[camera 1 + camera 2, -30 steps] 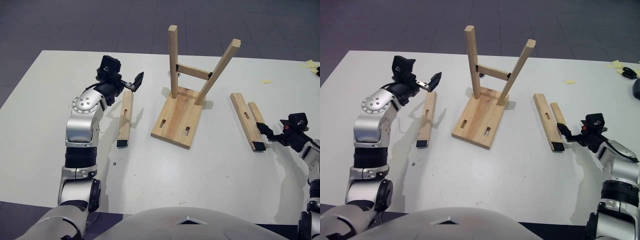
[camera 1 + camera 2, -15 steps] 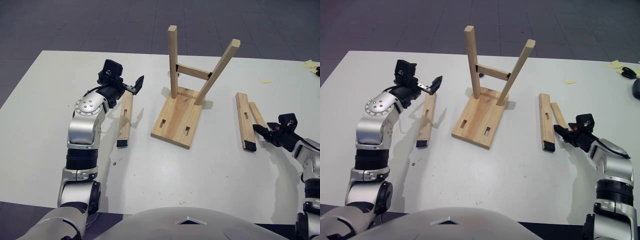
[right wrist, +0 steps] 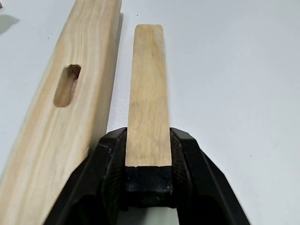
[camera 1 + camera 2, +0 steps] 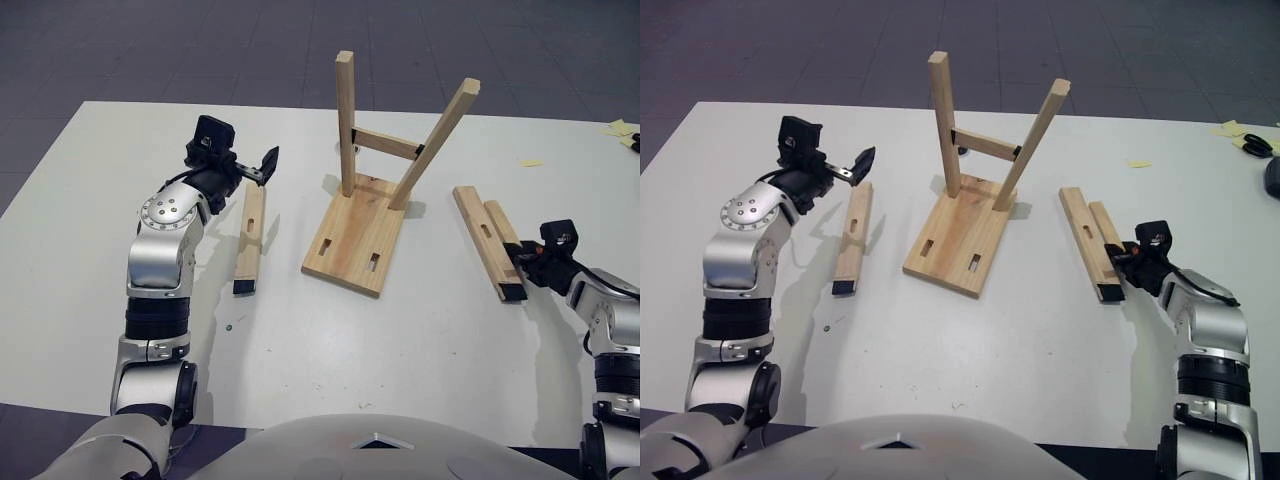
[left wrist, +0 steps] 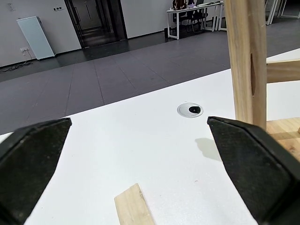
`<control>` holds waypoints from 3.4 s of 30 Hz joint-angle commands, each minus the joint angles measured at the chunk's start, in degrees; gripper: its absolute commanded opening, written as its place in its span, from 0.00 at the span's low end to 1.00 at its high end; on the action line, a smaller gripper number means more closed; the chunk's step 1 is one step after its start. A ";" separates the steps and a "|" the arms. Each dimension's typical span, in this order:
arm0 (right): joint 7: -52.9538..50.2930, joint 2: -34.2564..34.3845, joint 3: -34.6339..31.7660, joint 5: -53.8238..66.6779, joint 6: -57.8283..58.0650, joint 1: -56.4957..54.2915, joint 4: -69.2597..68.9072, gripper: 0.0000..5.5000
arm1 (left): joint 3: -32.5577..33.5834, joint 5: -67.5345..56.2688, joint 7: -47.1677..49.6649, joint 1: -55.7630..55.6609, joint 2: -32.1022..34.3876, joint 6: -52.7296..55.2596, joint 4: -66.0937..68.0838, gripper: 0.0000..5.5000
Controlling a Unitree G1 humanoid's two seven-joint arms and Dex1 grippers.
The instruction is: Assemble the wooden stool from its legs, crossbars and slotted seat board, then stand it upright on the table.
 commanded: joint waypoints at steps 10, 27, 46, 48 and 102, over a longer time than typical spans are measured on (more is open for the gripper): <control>-17.88 8.94 2.03 -10.27 -31.11 -16.95 -24.09 0.24 | 21.43 -40.17 10.99 -15.09 -11.28 23.23 -9.54 0.98; -0.59 11.73 17.86 8.68 -11.54 -13.64 -41.01 0.24 | 12.99 -64.57 16.71 -14.49 -10.36 29.41 -12.50 0.98; 0.17 12.24 19.77 4.92 -11.65 -11.12 -41.95 0.24 | 9.05 -67.49 18.65 -13.77 -8.35 25.77 -13.50 0.49; 0.14 12.40 20.09 4.31 -11.98 -11.03 -41.91 0.24 | 8.74 -67.25 19.07 -13.78 -8.33 24.97 -13.33 0.43; -5.51 13.14 13.46 -4.08 -11.87 -3.49 -38.64 0.98 | 8.64 -24.07 26.33 14.71 -7.29 6.21 -11.49 0.08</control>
